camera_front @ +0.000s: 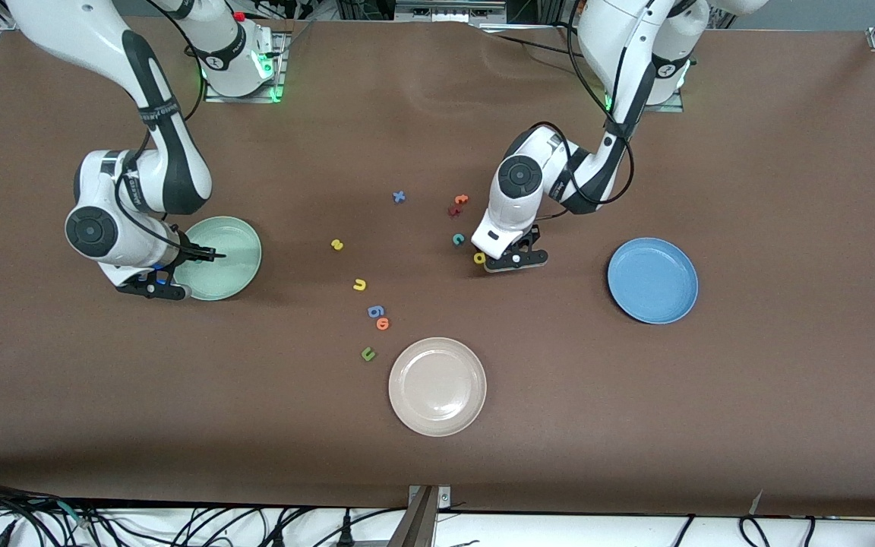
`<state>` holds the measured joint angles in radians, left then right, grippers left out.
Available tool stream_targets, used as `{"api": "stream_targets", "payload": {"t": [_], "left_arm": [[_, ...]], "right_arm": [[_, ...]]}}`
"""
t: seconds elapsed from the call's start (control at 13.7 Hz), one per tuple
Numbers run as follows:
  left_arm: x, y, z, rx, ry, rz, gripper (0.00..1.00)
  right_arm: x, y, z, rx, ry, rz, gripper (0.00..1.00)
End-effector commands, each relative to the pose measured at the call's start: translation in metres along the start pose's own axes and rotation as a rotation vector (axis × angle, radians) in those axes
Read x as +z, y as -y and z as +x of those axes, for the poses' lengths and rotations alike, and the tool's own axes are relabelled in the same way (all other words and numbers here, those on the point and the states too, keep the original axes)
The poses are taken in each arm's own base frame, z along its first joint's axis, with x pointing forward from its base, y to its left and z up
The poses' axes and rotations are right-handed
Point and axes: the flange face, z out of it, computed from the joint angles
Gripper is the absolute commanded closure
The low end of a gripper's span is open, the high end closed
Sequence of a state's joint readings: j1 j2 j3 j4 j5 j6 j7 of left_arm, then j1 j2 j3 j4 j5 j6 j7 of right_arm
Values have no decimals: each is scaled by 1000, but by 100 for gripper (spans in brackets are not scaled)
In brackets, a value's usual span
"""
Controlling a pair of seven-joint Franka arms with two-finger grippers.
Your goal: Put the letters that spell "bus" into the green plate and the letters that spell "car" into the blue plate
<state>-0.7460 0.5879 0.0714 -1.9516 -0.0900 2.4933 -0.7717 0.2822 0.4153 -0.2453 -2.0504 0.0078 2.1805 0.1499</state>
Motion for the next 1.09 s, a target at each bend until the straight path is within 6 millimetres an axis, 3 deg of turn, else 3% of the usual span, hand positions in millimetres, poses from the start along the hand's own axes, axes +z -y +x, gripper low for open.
{"api": "stream_targets", "payload": {"t": [0.0, 0.22, 0.36, 0.51, 0.65, 1.02], "left_arm": [[5, -3, 4, -2, -11, 26, 52], [4, -3, 5, -4, -9, 27, 59], [5, -2, 5, -4, -8, 28, 63], [5, -2, 5, -4, -8, 28, 67], [4, -2, 5, -22, -10, 27, 70], [6, -2, 5, -32, -8, 30, 76]], "right_arm": [[20, -23, 9, -51, 4, 7, 79], [29, -30, 11, -56, 7, 14, 65], [26, -29, 11, -54, 4, 15, 29], [21, -28, 10, -53, 1, 19, 11], [5, -23, 8, -46, -14, 28, 5], [-52, 43, -18, 25, 4, 92, 5]]}}
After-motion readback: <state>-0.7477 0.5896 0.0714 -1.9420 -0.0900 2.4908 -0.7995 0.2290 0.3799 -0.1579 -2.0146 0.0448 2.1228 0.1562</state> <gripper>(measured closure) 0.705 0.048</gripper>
